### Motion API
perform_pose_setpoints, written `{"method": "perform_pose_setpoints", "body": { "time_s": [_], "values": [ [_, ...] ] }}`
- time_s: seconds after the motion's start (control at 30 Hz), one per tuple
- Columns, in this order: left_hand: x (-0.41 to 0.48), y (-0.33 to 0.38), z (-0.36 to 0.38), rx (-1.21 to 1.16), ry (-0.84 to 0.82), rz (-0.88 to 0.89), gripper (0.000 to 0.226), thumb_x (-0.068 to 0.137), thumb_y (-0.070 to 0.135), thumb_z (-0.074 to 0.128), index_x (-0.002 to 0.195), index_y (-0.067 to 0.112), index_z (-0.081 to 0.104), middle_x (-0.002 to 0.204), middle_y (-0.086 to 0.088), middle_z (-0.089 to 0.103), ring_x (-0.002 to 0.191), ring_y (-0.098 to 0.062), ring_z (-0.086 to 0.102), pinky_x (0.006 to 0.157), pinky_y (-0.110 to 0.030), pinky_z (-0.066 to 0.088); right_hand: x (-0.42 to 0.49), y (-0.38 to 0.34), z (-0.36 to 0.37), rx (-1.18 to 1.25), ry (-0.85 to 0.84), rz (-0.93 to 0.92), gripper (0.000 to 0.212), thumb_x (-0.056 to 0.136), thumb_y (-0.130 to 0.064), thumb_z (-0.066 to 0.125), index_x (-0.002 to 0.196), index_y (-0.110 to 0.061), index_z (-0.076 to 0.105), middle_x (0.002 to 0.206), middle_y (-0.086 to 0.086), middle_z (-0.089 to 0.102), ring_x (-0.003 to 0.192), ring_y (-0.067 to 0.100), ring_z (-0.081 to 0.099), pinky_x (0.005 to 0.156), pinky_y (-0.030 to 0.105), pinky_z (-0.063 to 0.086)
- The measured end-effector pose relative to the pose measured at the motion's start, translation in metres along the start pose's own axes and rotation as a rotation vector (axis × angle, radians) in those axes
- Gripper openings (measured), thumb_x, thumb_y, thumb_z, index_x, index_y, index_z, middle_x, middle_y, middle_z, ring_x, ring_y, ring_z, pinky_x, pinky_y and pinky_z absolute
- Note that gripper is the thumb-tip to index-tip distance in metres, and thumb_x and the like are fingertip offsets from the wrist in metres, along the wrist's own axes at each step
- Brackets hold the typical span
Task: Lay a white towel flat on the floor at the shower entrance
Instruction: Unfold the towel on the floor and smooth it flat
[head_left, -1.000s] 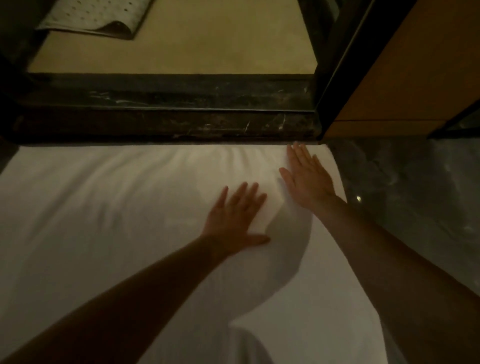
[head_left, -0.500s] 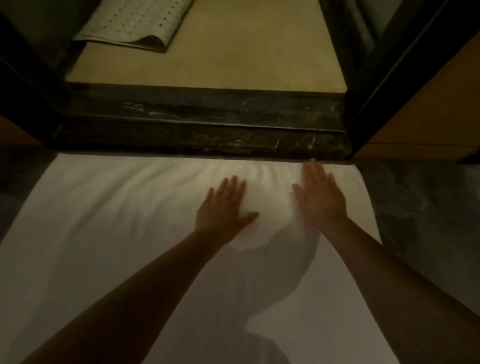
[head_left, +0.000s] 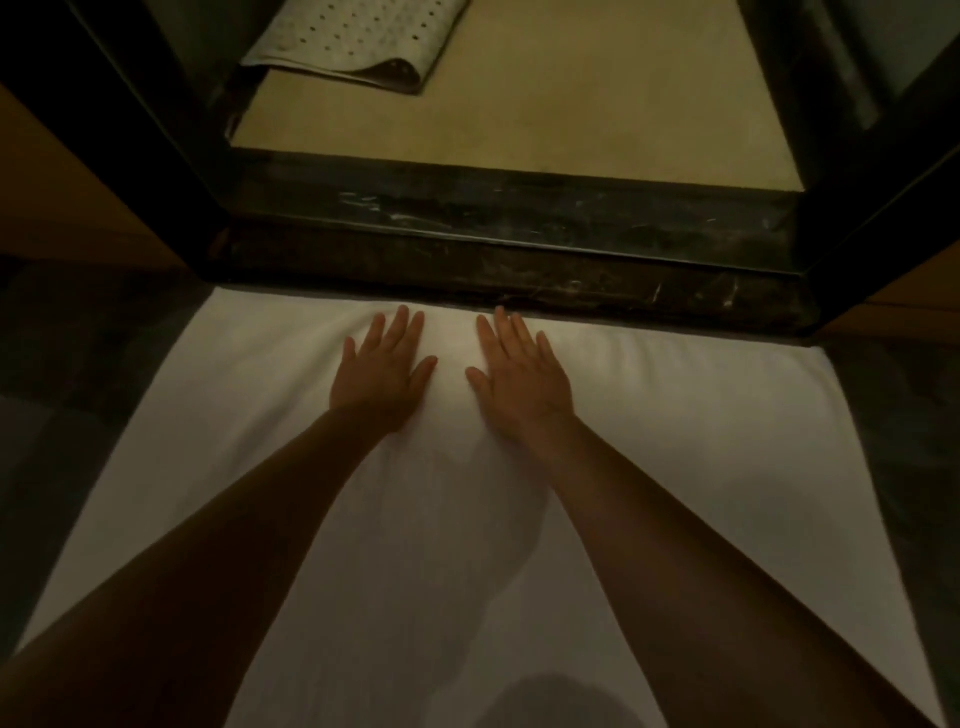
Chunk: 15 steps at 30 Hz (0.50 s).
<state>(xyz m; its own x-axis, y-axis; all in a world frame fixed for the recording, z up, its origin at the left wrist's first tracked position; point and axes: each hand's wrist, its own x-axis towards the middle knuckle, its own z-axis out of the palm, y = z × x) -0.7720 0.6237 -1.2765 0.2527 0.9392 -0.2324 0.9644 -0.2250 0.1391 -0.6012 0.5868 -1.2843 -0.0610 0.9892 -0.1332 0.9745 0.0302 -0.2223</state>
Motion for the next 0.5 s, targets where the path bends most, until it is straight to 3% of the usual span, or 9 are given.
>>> {"method": "perform_pose_setpoints", "body": {
  "time_s": [0.27,0.37,0.5],
  "values": [
    [-0.001,-0.03,-0.026,-0.147,-0.05,0.087,0.054,0.101,0.039,0.023,0.15,0.02,0.008,0.158,-0.002,0.005,0.145,-0.019,0.003,0.118,-0.041,0.006,0.003,-0.023,-0.011,-0.005,-0.045,0.114,0.066,0.098,-0.048,0.025,0.151,-0.017,-0.001,0.159,0.006,-0.005,0.146,0.02,-0.006,0.119,0.041,0.002],
    [-0.002,-0.067,-0.028,-0.044,0.005,0.044,0.057,0.1,0.042,0.022,0.149,0.019,0.007,0.158,-0.004,0.004,0.145,-0.021,0.001,0.116,-0.043,0.006,0.007,-0.052,-0.011,0.013,-0.037,-0.001,0.065,0.098,-0.046,0.026,0.15,-0.017,-0.001,0.159,0.005,-0.004,0.146,0.019,-0.006,0.119,0.039,0.001],
    [-0.002,-0.12,-0.02,0.051,-0.074,-0.032,0.062,0.097,0.05,0.021,0.149,0.026,-0.002,0.158,-0.003,-0.007,0.144,-0.024,-0.004,0.115,-0.048,0.006,0.025,-0.106,-0.002,0.083,-0.067,-0.103,0.063,0.099,-0.047,0.023,0.15,-0.021,-0.002,0.159,0.003,-0.006,0.145,0.018,-0.008,0.118,0.039,-0.001]
  ]
}}
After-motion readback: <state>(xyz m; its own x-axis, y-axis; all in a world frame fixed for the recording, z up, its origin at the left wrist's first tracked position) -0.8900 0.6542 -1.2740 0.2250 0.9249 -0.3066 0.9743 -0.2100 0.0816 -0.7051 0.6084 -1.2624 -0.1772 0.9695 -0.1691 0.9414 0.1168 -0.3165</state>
